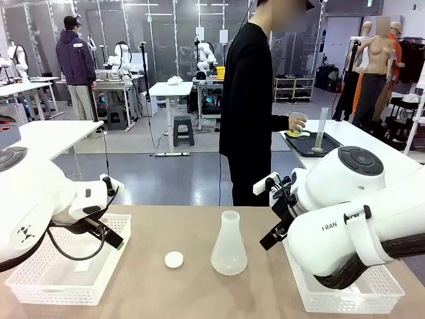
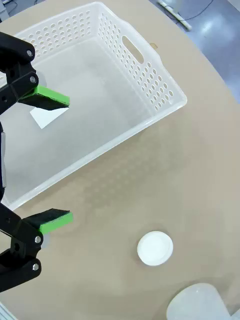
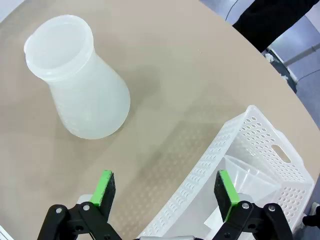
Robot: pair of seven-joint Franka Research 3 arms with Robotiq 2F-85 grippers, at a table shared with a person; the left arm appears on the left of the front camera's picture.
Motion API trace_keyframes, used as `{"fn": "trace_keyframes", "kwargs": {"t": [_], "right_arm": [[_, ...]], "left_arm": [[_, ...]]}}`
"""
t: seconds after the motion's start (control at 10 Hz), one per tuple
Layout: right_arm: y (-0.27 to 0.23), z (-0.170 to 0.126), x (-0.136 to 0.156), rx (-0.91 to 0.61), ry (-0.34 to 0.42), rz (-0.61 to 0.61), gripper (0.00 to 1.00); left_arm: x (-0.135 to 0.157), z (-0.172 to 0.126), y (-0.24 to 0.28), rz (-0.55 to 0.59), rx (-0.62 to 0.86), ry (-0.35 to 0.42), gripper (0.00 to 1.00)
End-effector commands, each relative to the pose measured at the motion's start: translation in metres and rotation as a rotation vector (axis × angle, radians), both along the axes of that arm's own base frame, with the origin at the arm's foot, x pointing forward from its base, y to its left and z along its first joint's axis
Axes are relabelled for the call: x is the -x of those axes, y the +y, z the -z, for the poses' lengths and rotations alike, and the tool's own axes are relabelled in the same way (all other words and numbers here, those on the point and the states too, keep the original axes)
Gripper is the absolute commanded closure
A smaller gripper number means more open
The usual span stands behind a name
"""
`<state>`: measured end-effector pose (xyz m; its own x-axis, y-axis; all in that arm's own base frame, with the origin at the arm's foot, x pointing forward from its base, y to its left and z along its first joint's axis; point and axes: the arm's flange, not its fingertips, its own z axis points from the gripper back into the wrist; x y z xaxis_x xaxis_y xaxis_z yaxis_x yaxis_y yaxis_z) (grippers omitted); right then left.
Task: Prepare the solutions needed for the experiment.
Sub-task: Pick up the Plastic Funnel and insert it into the Big flask.
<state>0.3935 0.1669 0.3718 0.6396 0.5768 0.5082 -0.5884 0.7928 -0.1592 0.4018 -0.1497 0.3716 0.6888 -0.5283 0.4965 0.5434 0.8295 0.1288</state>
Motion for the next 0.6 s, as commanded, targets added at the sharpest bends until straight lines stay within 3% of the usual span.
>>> {"fn": "trace_keyframes", "kwargs": {"t": [0.0, 0.5], "right_arm": [[0.0, 0.0, 0.0, 0.0, 0.0, 0.0, 0.0], [0.0, 0.0, 0.0, 0.0, 0.0, 0.0, 0.0]], "left_arm": [[0.0001, 0.0, -0.0002, 0.0, 0.0, 0.0, 0.0], [0.0001, 0.0, -0.0002, 0.0, 0.0, 0.0, 0.0]]}}
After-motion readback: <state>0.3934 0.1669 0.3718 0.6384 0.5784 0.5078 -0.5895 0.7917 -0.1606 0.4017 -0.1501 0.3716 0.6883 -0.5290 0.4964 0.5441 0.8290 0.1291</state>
